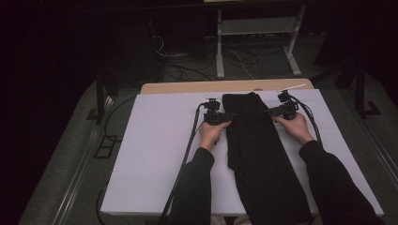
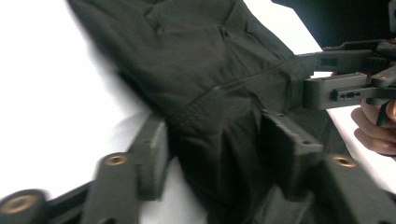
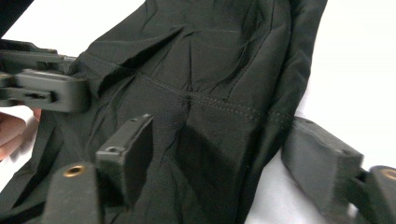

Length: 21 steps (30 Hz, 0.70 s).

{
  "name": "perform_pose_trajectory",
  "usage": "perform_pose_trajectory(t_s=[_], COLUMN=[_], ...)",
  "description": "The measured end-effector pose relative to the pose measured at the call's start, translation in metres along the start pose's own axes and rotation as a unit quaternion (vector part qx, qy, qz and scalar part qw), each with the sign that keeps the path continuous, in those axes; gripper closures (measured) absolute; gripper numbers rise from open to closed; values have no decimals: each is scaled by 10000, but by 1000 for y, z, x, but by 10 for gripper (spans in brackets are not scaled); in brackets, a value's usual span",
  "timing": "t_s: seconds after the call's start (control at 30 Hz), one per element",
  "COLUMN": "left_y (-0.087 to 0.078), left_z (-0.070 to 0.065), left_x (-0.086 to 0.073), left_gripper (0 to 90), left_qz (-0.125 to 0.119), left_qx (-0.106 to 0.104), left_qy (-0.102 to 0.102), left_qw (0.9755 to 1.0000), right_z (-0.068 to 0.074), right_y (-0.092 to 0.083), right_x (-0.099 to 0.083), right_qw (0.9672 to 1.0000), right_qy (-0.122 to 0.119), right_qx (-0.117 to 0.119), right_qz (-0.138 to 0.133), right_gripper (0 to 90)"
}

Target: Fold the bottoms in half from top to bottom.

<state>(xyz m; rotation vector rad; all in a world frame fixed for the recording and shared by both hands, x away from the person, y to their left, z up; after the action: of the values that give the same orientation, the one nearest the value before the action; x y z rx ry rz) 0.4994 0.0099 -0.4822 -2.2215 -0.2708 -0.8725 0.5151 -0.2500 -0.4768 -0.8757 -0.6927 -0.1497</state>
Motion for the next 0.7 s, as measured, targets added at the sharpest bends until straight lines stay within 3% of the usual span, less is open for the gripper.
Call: perform_pose_trajectory(t_s=[0.07,0.17,0.33,0.53,0.7], left_y=[0,0,1,1,-1], left_z=[1,3,5,4,3], left_x=[0,0,-1,-1,-1], left_gripper=[568,596,698,724,755], left_qz=[23,63,62,95,131], left_qx=[8,-77,-101,-131,-141], left_qy=[-40,-153,-172,-56,78], left_qw=[10000,9998,9998,9999,9998], right_z=[1,1,3,8,11], right_y=[1,2,4,5,5], right_x=[1,1,1,1,1], right_qw=[10000,10000,9997,9992,9994], right_qy=[19,18,-40,-154,-167], right_qx=[-66,-66,-216,-365,-288], right_qz=[9,16,82,34,7], right_gripper=[385,440,620,680,751])
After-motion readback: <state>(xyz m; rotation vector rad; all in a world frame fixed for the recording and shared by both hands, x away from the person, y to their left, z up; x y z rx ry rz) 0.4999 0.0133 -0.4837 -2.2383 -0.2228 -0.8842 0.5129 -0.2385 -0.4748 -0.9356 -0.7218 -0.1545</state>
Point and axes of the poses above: each handheld gripper's, and its own axes: y roughly forward along the jaws, x roughly out of its top, z roughly to its left, the point moved 3 cm from there along y, roughly forward along the jaws, and after that the axes turned 1 degree about y, right-handed, at the moved point
